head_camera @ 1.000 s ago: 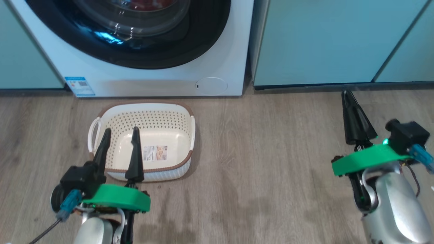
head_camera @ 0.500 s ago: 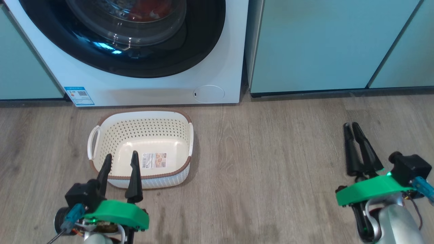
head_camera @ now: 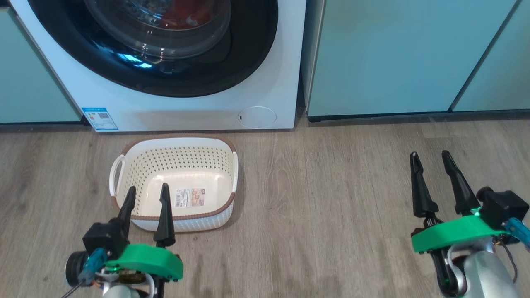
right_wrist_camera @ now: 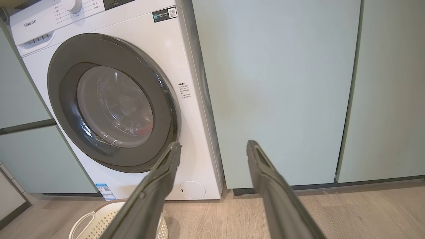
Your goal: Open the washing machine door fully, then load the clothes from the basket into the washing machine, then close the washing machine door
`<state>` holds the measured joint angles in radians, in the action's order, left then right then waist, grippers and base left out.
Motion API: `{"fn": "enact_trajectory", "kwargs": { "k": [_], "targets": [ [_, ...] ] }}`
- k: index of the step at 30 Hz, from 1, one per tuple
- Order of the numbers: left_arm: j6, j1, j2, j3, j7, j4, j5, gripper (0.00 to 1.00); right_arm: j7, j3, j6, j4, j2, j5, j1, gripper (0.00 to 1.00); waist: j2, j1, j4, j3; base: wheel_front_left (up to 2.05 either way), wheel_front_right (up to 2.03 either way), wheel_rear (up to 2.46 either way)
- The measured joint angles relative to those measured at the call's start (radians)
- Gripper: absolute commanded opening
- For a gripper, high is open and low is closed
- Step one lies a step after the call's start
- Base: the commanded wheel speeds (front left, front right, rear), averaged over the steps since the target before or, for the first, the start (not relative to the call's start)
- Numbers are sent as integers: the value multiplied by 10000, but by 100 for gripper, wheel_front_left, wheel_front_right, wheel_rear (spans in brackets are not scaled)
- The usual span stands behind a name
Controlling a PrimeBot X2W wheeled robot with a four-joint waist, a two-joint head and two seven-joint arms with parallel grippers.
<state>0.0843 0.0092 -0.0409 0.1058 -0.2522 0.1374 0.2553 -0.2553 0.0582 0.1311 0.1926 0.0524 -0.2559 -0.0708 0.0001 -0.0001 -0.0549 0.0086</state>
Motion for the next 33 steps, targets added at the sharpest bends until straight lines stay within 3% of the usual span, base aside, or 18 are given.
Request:
{"fn": "enact_trajectory", "kwargs": {
  "k": [33],
  "targets": [
    [-27, 164, 0, 111, 0, -259, 35, 100, 0, -100, 0, -138, 0, 265, 1, 100, 0, 0, 40, 5, 0, 0, 0]
  ]
}}
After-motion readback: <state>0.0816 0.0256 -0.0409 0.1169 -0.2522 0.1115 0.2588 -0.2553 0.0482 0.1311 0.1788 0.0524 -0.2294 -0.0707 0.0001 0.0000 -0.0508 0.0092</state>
